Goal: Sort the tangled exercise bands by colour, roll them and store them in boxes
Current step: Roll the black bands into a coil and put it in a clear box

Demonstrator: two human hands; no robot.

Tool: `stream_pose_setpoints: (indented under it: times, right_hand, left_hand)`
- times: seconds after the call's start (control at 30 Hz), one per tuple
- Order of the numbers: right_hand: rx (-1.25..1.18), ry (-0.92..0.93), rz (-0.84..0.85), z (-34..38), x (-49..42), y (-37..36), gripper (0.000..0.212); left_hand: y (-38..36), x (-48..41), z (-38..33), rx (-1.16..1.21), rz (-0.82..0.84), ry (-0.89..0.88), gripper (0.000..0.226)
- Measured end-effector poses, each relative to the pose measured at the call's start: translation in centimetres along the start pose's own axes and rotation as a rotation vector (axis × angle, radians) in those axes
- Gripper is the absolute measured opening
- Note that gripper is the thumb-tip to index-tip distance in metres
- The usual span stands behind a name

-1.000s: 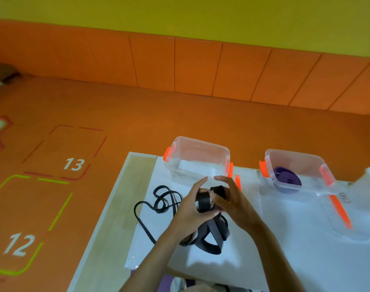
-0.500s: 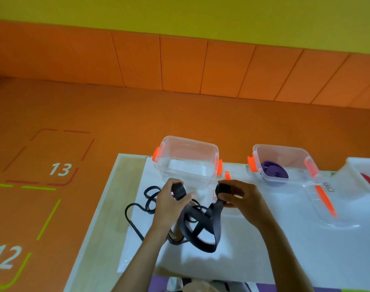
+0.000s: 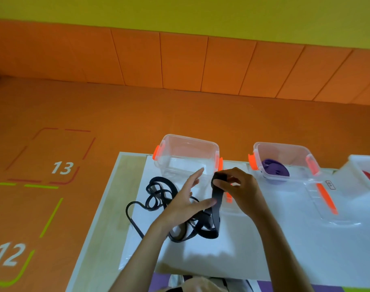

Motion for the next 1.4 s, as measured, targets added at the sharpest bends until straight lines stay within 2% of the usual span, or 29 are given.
stream_pose_setpoints:
  times: [0.03,0.07,0.17,0.2,0.3,0.4,0.5,0.57,0.67,0.73,0.83,0.93,1.1,1.27,1.33,1.4]
  right_hand:
    - [-0.02,0.011,0.018,0.4,0.0,-0.3,0.017]
    - [-0.038,0.024,0.027,0.8,0.0,-0.6,0.018]
    - [-0.078,0.056,-0.019,1.8,-0.1,-1.0,0.021]
    - [-0.082,0.058,-0.051,2.0,-0.1,-0.9,0.022]
    - [-0.052,0.053,-0.159,2.2,0.0,-0.7,0.02]
    - [-0.017,0.009,-0.248,2.1,0.1,-0.7,0.023]
    - [0.016,-0.04,-0.316,2.1,0.0,-0.8,0.025]
    - [-0.033,-0.062,-0.328,1.9,-0.2,-0.8,0.024]
    - [-0.292,-0.143,-0.281,1.7,-0.2,-0.8,0.02]
    - [-0.508,-0.263,-0.245,1.4,-0.1,-1.3,0.018]
    - [-0.714,-0.433,-0.186,1.3,0.3,-2.5,0.026]
    - [-0.667,-0.463,-0.108,1.4,0.7,-3.1,0.033]
    - [-0.583,-0.409,-0.059,2.3,0.2,-2.4,0.027]
    - [-0.817,-0.45,-0.125,2.2,0.5,-2.0,0.038]
    - [-0.873,-0.478,-0.078,2.0,0.8,-2.4,0.046]
    - [-0.835,-0.51,-0.009,1.6,1.1,-3.1,0.042]
  left_hand:
    - [-0.4,-0.3,-0.8,-0.022,0.022,-0.033,0.082]
    - [-0.7,-0.6,-1.5,-0.045,0.03,-0.063,0.073]
    - [-0.6,-1.1,-2.5,-0.013,-0.044,-0.128,0.027]
    - [-0.5,-1.1,-2.5,0.05,-0.066,-0.13,0.024]
    - [-0.8,-0.5,-2.3,0.16,-0.059,-0.124,0.045]
    - [-1.5,0.1,-2.6,0.008,-0.159,-0.118,0.06]
    - [-1.5,0.1,-3.0,-0.066,-0.353,-0.184,0.041]
    - [-1.3,0.2,-3.1,-0.072,-0.377,-0.233,0.035]
    - [-0.8,0.7,-3.1,0.01,-0.386,-0.256,0.039]
    - [-0.7,0.9,-3.4,0.074,-0.403,-0.275,0.037]
    - [-0.4,1.3,-4.1,0.149,-0.477,-0.344,0.035]
    - [0.2,1.7,-4.2,0.145,-0.535,-0.367,0.036]
    - [0.1,1.9,-3.6,0.063,-0.535,-0.353,0.041]
    - [0.0,2.2,-3.7,0.095,-0.538,-0.371,0.033]
    - [0.0,2.2,-3.8,0.1,-0.547,-0.398,0.03]
    - [0.1,2.3,-3.8,0.097,-0.566,-0.425,0.029]
Point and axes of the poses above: each hand's wrist, its own x-axis away from the middle knuckle, its own y-axis out of the back of the hand, z = x × y, the point moved 4 cm from there along -x, towards the middle knuckle
